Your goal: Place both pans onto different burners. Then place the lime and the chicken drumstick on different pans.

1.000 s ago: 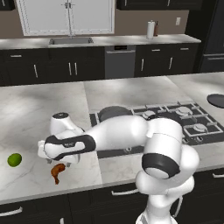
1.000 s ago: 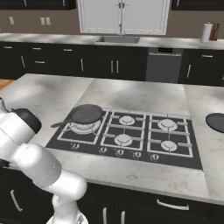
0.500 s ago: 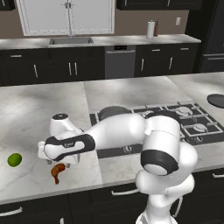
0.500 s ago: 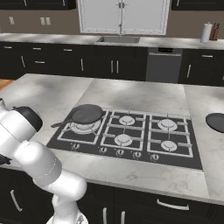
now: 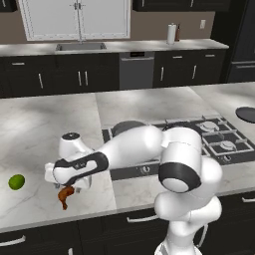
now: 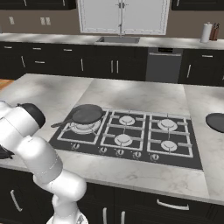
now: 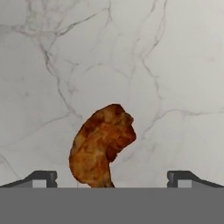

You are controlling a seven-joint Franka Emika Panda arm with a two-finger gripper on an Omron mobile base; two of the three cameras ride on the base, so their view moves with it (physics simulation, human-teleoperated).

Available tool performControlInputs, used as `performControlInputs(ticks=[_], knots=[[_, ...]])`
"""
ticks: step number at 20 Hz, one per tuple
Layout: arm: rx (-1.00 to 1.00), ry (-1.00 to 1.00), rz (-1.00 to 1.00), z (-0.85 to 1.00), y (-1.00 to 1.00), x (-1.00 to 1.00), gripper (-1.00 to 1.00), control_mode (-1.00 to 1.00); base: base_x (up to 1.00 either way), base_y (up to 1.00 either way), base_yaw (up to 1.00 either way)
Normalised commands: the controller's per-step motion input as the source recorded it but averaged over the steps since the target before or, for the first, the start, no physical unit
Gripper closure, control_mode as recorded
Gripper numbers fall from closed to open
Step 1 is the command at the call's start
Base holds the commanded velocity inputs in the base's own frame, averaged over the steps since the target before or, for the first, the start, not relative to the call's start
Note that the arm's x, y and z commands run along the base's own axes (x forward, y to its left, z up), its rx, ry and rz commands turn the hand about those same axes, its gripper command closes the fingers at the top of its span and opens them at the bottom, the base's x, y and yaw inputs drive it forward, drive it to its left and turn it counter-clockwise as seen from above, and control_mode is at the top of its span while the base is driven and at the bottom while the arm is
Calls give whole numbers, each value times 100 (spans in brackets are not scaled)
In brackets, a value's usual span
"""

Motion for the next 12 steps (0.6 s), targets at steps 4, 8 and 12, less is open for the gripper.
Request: performControlInputs(ticks=[4,8,12], knots=[[0,0,0,-12,11,12,-100,-100,0,0,0],[0,0,0,-11,10,11,-100,-100,0,0,0],[0,0,0,-5,9,11,-100,-100,0,0,0]])
